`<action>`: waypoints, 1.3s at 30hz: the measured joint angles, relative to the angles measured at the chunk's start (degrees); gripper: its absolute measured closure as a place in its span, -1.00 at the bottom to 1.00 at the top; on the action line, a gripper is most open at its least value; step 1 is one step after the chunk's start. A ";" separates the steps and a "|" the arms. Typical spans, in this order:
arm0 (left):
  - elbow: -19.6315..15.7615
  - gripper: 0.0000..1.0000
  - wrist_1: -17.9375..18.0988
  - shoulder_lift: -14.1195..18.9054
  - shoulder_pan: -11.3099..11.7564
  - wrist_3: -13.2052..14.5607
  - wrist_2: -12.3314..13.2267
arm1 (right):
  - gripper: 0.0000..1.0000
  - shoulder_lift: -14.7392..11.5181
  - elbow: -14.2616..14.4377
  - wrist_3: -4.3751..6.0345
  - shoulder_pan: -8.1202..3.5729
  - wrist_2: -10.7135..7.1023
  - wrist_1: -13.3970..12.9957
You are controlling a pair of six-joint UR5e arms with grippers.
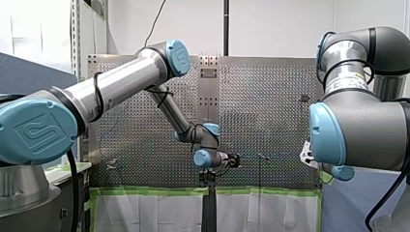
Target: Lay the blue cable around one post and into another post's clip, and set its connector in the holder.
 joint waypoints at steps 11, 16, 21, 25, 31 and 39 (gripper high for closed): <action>0.04 -1.00 3.12 -0.16 -4.26 -3.96 -2.92 | 1.00 0.05 -0.02 -0.03 0.16 -0.11 0.36; 1.47 -1.00 5.43 -0.84 -6.39 -6.38 -5.22 | 1.00 0.11 -0.02 0.03 0.20 -0.13 0.33; 2.97 -1.00 7.24 -1.46 -7.20 -9.00 -7.84 | 1.00 0.17 -0.02 0.10 0.23 -0.13 0.26; 4.80 -1.00 6.05 -3.11 -7.64 -10.42 -9.84 | 1.00 0.26 -0.03 0.18 0.23 -0.18 0.21; 8.06 -1.00 2.91 -6.32 -8.01 -10.36 -12.07 | 1.00 0.36 -0.02 0.25 0.23 -0.21 0.11; 11.55 -1.00 -0.13 -8.17 -7.97 -10.24 -13.11 | 1.00 0.53 -0.05 0.31 0.23 -0.22 -0.11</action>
